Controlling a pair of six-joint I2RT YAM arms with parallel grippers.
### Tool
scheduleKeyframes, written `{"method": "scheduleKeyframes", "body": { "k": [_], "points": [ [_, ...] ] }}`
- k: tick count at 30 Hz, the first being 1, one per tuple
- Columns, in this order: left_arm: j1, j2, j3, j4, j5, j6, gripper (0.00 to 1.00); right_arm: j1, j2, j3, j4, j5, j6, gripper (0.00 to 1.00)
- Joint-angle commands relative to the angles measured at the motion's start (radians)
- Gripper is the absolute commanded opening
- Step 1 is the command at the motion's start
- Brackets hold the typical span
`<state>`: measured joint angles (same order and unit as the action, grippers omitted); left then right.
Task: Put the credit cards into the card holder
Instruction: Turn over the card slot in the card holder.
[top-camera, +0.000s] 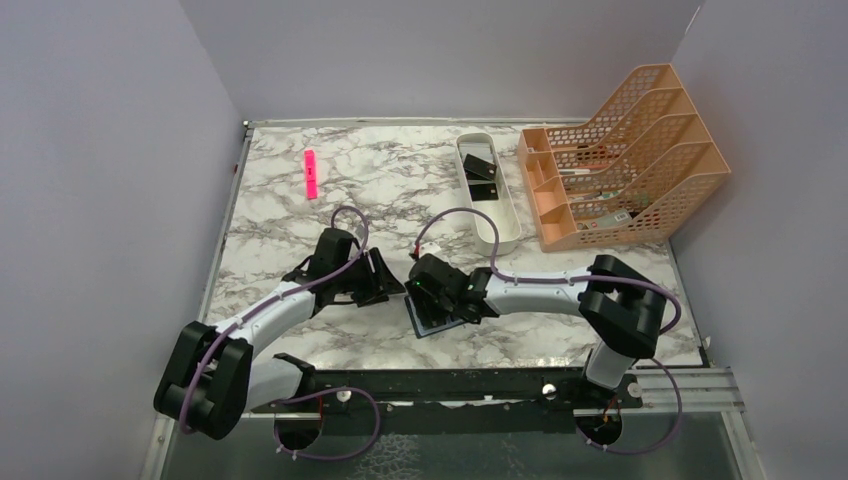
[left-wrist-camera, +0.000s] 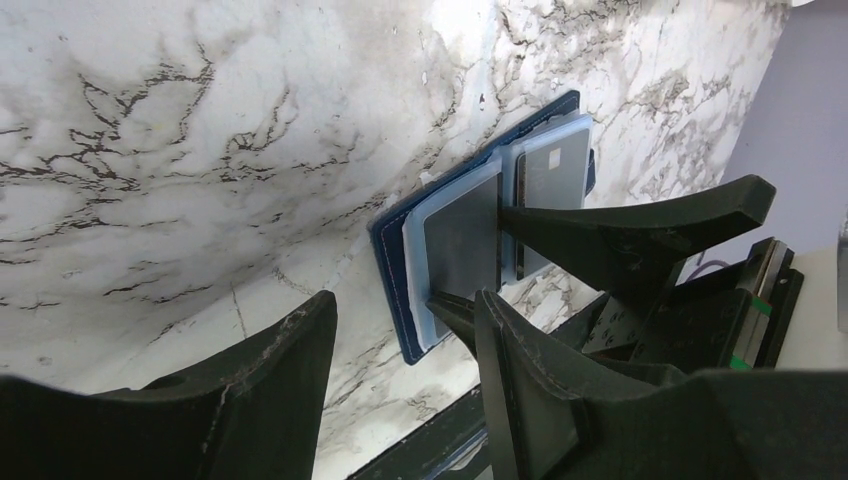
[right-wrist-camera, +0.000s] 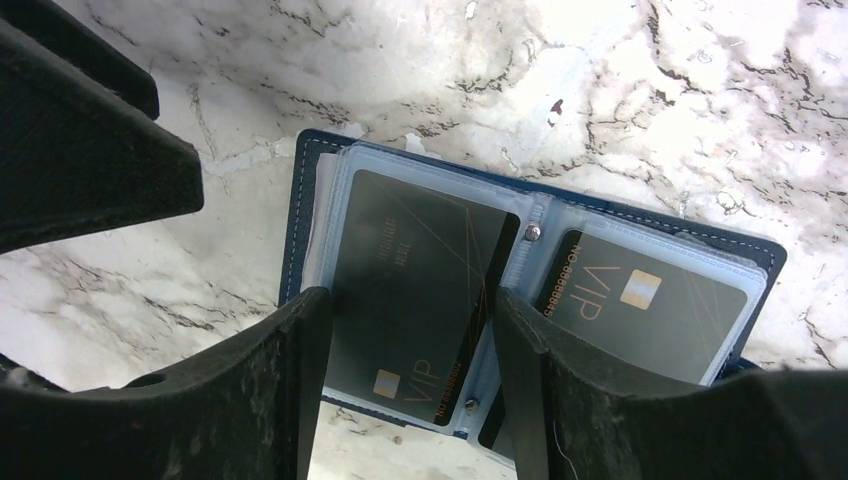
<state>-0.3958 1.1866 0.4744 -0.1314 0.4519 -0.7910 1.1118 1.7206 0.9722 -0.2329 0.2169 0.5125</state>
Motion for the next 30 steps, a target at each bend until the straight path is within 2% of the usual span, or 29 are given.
{"method": "scheduleKeyframes", "body": {
  "k": [1, 7, 12, 15, 17, 23, 25, 28, 30],
  "points": [
    [0.01, -0.026, 0.007, -0.009, -0.018, 0.016, 0.55, 0.006, 0.006, -0.044, 0.025, -0.02, 0.044, 0.62],
    [0.009, -0.031, -0.005, 0.0, 0.013, 0.019, 0.46, 0.004, -0.046, -0.141, 0.211, -0.108, 0.117, 0.6],
    [0.01, -0.032, -0.019, 0.008, 0.031, 0.026, 0.28, -0.015, -0.051, -0.19, 0.309, -0.164, 0.157, 0.53],
    [0.009, -0.023, -0.027, 0.005, 0.035, 0.034, 0.27, -0.029, -0.049, -0.207, 0.341, -0.193, 0.171, 0.49],
    [0.009, -0.024, -0.037, -0.009, 0.022, 0.035, 0.28, -0.035, -0.048, -0.211, 0.344, -0.2, 0.174, 0.49],
    [0.0, -0.066, -0.078, -0.018, -0.002, 0.011, 0.47, -0.102, -0.065, -0.297, 0.446, -0.285, 0.216, 0.45],
    [-0.006, -0.067, -0.082, -0.017, -0.002, 0.007, 0.5, -0.124, -0.066, -0.323, 0.474, -0.31, 0.229, 0.44],
    [-0.011, -0.063, -0.109, 0.026, 0.005, -0.01, 0.54, -0.145, -0.062, -0.354, 0.524, -0.34, 0.25, 0.44],
    [-0.015, -0.062, -0.153, 0.122, 0.033, -0.039, 0.57, -0.153, -0.055, -0.368, 0.552, -0.357, 0.263, 0.43]
  ]
}}
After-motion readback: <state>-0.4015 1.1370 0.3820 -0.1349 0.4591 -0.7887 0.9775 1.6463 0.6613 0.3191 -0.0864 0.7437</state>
